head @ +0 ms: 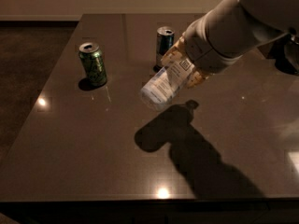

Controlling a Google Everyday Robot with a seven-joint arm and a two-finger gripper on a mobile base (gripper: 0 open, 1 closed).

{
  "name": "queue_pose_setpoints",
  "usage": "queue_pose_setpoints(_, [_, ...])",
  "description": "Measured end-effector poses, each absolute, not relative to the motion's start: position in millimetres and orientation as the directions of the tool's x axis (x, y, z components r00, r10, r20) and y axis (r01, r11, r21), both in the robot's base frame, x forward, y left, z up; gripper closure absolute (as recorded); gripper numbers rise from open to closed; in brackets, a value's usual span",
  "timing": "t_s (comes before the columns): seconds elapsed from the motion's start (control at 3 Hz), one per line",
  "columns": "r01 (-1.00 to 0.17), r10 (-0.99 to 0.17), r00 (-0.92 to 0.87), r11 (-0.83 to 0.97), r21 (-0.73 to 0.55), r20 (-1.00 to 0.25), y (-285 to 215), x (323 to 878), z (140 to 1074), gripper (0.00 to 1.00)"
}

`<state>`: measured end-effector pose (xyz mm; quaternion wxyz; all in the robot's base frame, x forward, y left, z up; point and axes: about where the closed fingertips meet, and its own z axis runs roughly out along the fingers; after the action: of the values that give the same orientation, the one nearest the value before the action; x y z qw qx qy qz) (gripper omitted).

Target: Place blue plastic bottle upright

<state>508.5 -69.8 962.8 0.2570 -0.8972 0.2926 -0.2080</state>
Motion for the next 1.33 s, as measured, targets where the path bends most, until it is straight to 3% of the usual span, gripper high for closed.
queue_pose_setpoints(0.67, [-0.303, -0.657, 0.666, -0.672, -0.675, 0.355, -73.0, 521.5, 964.5, 1.0])
queue_pose_setpoints(1.33, [-0.278, -0.647, 0.662, -0.682, -0.677, 0.379, -72.8, 523.1, 968.2, 1.0])
